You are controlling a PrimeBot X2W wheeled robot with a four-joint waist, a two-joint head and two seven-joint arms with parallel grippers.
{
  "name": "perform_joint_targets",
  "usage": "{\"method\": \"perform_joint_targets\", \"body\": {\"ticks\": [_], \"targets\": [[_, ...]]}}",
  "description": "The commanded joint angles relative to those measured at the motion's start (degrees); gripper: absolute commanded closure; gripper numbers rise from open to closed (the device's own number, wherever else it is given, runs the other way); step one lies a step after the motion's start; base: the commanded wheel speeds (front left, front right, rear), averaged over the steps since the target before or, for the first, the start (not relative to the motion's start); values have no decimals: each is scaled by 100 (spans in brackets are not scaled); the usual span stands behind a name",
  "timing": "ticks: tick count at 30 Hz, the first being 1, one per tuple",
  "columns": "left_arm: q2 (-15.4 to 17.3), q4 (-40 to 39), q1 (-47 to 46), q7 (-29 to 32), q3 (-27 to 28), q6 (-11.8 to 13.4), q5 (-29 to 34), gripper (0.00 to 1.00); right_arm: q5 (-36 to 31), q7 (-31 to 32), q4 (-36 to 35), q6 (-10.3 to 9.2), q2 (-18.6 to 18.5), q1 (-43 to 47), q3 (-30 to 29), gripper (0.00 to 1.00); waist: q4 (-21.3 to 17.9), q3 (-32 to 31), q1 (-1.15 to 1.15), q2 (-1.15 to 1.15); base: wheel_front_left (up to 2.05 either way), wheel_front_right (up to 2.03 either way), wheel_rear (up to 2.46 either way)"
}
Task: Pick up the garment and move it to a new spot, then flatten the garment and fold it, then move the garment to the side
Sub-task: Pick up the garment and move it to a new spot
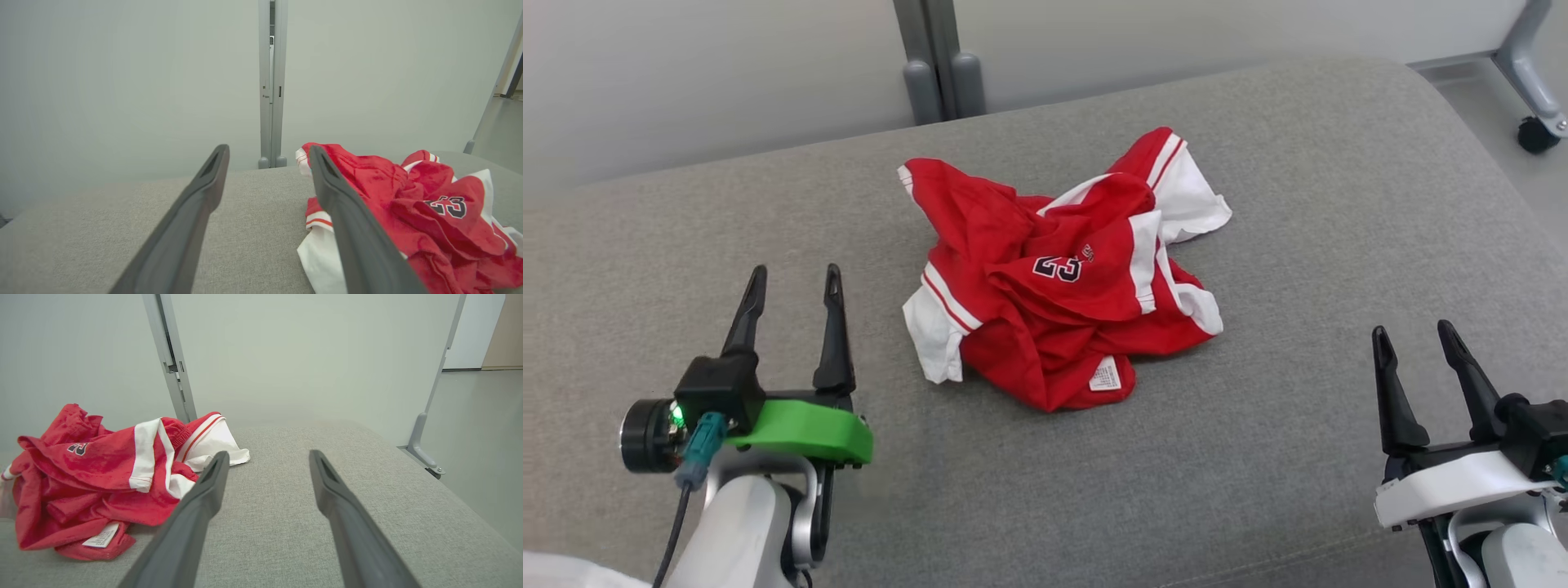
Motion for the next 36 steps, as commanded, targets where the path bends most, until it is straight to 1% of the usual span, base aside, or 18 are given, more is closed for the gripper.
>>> {"method": "perform_joint_targets", "body": {"ticks": [1, 6, 10, 15, 23, 29, 36], "targets": [[77, -124, 200, -17, 45, 12, 52, 0, -57, 30, -52, -8, 10, 105, 11, 0, 258, -225, 0, 0, 0, 0, 0], [201, -648, 683, -14, 236, -33, 178, 0, -114, 117, -191, -8, 36, 198, 72, 0, 464, -383, 0, 0, 0, 0, 0], [258, -894, 1010, -15, 386, -70, 212, 0, -132, 187, -295, -8, 70, 267, 109, 0, 583, -489, 0, 0, 0, 0, 0], [270, -1137, 1414, -16, 557, -58, 277, 0, -162, 264, -409, -8, 92, 345, 144, 0, 670, -555, 0, 0, 0, 0, 0], [43, -1337, 2000, -16, 921, -147, 377, 0, -199, 345, -571, -8, 119, 504, 176, 0, 768, -646, 0, 0, 0, 0, 0], [-96, -1341, 2145, -16, 1066, -304, 517, 0, -209, 386, -679, -8, 132, 661, 217, 0, 824, -692, 0, 0, 0, 0, 0], [-139, -1175, 2198, -16, 1095, -624, 635, 0, -201, 406, -699, -8, 172, 756, 164, 0, 874, -722, 0, 0, 0, 0, 0]]}}
